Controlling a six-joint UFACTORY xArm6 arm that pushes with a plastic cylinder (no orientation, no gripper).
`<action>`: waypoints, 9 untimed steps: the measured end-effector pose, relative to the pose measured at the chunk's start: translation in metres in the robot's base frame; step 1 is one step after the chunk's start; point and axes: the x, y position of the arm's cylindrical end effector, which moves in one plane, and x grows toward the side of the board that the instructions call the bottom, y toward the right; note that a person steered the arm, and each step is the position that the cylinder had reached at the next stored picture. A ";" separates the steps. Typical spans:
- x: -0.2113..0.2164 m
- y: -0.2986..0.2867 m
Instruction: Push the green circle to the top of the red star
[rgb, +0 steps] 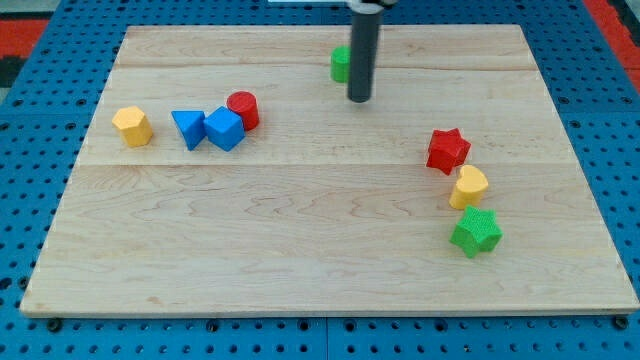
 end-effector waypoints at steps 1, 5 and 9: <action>-0.023 -0.050; -0.089 0.029; -0.041 -0.050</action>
